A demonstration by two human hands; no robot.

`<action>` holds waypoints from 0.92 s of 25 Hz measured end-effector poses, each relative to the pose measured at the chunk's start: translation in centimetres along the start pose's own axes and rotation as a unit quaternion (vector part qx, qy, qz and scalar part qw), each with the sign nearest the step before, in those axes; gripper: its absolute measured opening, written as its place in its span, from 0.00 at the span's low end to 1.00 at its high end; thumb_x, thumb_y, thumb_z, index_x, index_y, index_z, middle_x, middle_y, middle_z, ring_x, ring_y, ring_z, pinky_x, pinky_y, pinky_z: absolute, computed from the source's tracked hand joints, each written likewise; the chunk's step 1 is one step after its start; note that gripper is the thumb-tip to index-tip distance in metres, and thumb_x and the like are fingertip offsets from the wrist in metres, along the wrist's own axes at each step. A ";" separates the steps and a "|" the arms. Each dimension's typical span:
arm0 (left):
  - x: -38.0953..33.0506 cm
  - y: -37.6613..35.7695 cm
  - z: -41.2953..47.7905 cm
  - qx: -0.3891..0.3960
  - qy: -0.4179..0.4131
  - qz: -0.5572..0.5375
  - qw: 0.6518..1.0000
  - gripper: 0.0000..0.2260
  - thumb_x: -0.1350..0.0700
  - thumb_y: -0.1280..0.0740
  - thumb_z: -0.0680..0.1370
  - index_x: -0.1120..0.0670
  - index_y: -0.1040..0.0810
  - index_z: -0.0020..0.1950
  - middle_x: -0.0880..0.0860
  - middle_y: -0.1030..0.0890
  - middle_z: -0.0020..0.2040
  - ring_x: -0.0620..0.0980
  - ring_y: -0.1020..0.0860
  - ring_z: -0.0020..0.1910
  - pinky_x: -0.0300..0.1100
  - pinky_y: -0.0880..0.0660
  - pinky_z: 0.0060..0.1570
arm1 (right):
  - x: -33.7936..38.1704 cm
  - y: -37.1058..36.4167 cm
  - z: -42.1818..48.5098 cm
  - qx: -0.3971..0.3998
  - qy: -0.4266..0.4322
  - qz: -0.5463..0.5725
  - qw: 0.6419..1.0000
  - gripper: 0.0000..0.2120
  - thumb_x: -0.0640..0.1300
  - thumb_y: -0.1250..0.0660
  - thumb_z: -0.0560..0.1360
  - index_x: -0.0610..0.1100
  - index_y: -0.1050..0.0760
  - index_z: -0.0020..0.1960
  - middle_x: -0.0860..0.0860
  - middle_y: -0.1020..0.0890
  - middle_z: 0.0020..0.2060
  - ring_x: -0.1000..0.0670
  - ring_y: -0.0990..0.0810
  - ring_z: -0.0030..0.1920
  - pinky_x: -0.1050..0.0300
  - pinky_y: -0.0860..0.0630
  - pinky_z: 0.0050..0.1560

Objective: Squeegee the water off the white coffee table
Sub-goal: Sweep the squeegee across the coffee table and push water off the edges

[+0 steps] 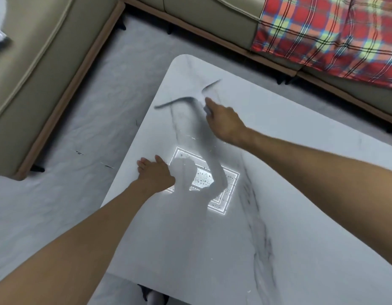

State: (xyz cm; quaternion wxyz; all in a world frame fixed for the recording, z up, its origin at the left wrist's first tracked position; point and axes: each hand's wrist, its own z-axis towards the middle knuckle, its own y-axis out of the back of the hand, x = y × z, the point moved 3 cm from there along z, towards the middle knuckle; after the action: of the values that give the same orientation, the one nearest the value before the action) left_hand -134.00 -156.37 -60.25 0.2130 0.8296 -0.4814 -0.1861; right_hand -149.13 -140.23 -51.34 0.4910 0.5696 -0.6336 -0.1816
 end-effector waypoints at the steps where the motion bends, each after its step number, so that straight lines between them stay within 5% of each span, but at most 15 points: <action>1: 0.1 0.1 -0.1 -0.002 0.001 0.004 1.000 0.36 0.54 0.43 0.78 0.64 0.60 0.77 0.77 0.57 0.73 0.76 0.57 0.73 0.59 0.53 0.74 | -1.2 -0.7 -2.1 0.016 0.026 -0.019 0.999 0.21 0.43 0.47 0.80 0.48 0.39 0.72 0.41 0.21 0.59 0.34 0.24 0.54 0.47 0.27 0.49; 6: 0.1 0.2 -0.6 -0.005 0.005 -0.001 1.000 0.34 0.55 0.44 0.79 0.64 0.59 0.77 0.77 0.56 0.73 0.75 0.56 0.74 0.59 0.52 0.75 | -9.6 0.9 -11.6 0.097 -0.004 -0.124 0.987 0.23 0.51 0.48 0.80 0.62 0.46 0.74 0.45 0.19 0.56 0.38 0.21 0.49 0.49 0.25 0.48; 10: 0.9 0.4 -1.8 -0.047 -0.010 -0.038 0.998 0.28 0.59 0.42 0.78 0.62 0.47 0.77 0.74 0.49 0.74 0.70 0.49 0.75 0.54 0.44 0.74 | -10.9 5.0 -12.3 0.041 0.011 -0.162 0.986 0.21 0.49 0.46 0.81 0.56 0.41 0.73 0.44 0.19 0.58 0.36 0.21 0.51 0.48 0.27 0.50; 13: 2.7 0.6 -3.0 -0.148 -0.032 -0.130 0.980 0.24 0.60 0.36 0.76 0.58 0.34 0.72 0.62 0.30 0.70 0.60 0.32 0.69 0.48 0.34 0.66 | -6.6 5.0 -5.9 -0.032 -0.009 -0.072 0.997 0.14 0.45 0.47 0.81 0.45 0.36 0.65 0.35 0.21 0.53 0.33 0.23 0.47 0.46 0.29 0.48; 16: 5.5 1.0 -4.3 -0.245 -0.044 -0.195 0.949 0.15 0.56 0.29 0.74 0.55 0.22 0.60 0.56 0.19 0.57 0.57 0.22 0.55 0.45 0.26 0.53 | -1.6 2.0 0.8 -0.041 -0.076 0.055 0.995 0.05 0.43 0.49 0.80 0.46 0.38 0.55 0.36 0.23 0.56 0.40 0.27 0.45 0.44 0.26 0.50; 19: 8.3 0.8 -5.1 -0.276 -0.029 -0.199 0.940 0.07 0.54 0.28 0.74 0.57 0.19 0.46 0.56 0.17 0.49 0.57 0.20 0.48 0.47 0.24 0.49 | 1.1 -1.9 2.0 -0.058 -0.088 0.069 0.992 0.19 0.42 0.48 0.79 0.43 0.40 0.70 0.37 0.24 0.59 0.36 0.25 0.51 0.45 0.26 0.53; 23: 10.6 -0.4 -5.9 -0.277 0.004 -0.189 0.942 0.09 0.53 0.31 0.77 0.59 0.22 0.42 0.60 0.18 0.46 0.60 0.20 0.47 0.48 0.25 0.44 | 0.7 -6.5 -4.7 0.005 0.056 -0.028 0.998 0.24 0.45 0.48 0.79 0.51 0.46 0.75 0.40 0.20 0.58 0.34 0.22 0.53 0.47 0.27 0.50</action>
State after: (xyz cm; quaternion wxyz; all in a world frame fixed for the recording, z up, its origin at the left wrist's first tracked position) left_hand -125.67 -164.48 -56.61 0.3978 0.8141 -0.2443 -0.3454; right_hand -141.57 -141.14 -54.06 0.5178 0.5986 -0.5899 -0.1601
